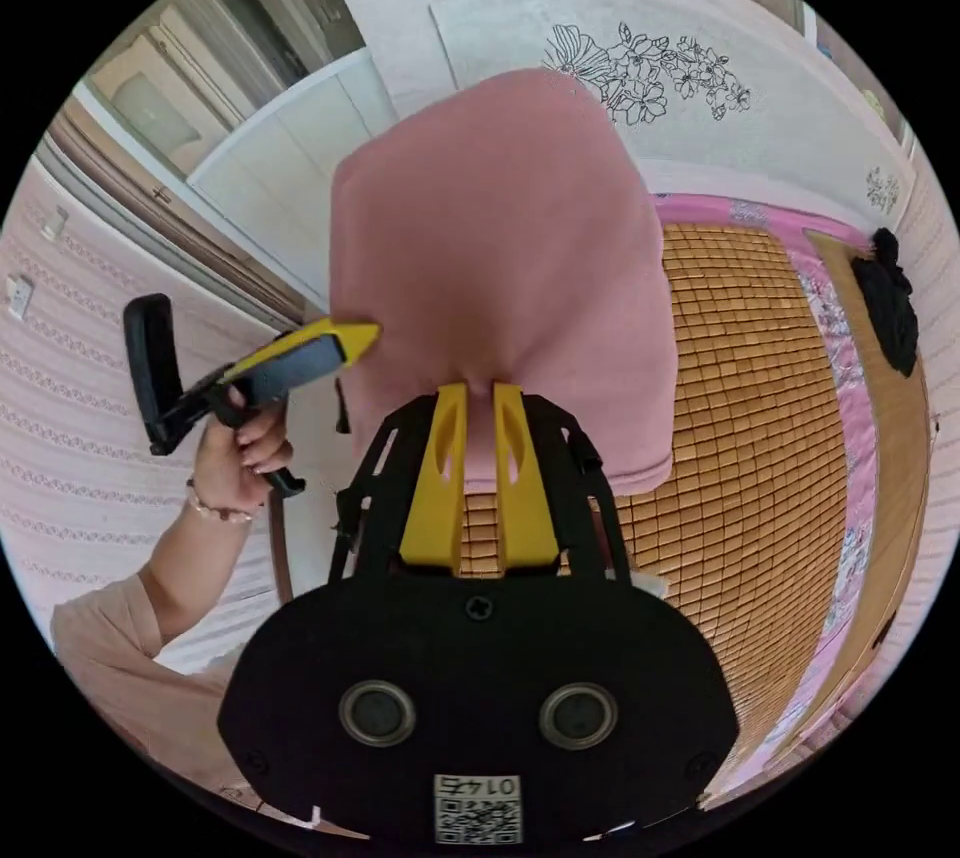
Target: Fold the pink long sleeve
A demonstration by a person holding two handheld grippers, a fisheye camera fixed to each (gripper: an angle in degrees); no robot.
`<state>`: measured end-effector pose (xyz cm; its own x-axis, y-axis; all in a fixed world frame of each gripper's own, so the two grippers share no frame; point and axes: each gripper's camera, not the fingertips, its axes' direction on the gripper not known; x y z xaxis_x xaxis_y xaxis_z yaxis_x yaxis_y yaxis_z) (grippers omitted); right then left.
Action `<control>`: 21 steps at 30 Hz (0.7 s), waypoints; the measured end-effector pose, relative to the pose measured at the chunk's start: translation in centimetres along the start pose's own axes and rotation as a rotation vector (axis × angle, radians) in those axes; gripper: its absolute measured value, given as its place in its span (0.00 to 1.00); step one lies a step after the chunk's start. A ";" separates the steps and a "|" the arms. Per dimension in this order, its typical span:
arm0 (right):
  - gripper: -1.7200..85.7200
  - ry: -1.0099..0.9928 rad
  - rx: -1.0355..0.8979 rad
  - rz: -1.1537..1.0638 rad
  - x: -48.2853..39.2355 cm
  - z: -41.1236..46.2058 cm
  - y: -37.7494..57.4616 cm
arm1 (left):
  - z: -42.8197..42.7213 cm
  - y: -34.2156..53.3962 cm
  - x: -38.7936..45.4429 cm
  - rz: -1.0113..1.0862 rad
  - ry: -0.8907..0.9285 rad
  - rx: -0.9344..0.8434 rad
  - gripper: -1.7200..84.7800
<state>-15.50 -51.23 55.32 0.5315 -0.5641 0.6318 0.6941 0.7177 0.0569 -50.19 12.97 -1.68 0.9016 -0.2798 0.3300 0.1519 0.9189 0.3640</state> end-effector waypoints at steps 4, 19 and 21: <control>0.08 0.010 0.098 -0.022 0.0 -1.5 1.0 | -4.2 2.3 -1.4 -0.025 -0.167 0.094 0.04; 0.10 -0.263 0.378 0.734 4.2 -10.0 53.7 | 1.4 28.5 24.8 0.811 0.452 -0.416 0.01; 0.11 -0.147 0.439 0.897 3.3 -12.2 61.2 | 3.6 30.7 29.3 0.868 0.507 -0.455 0.01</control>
<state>34.70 -14.19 51.45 0.6842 0.2921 0.6682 -0.1884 0.9560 -0.2250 -20.59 31.98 22.33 0.8196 0.5612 -0.1152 -0.5724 0.7933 -0.2074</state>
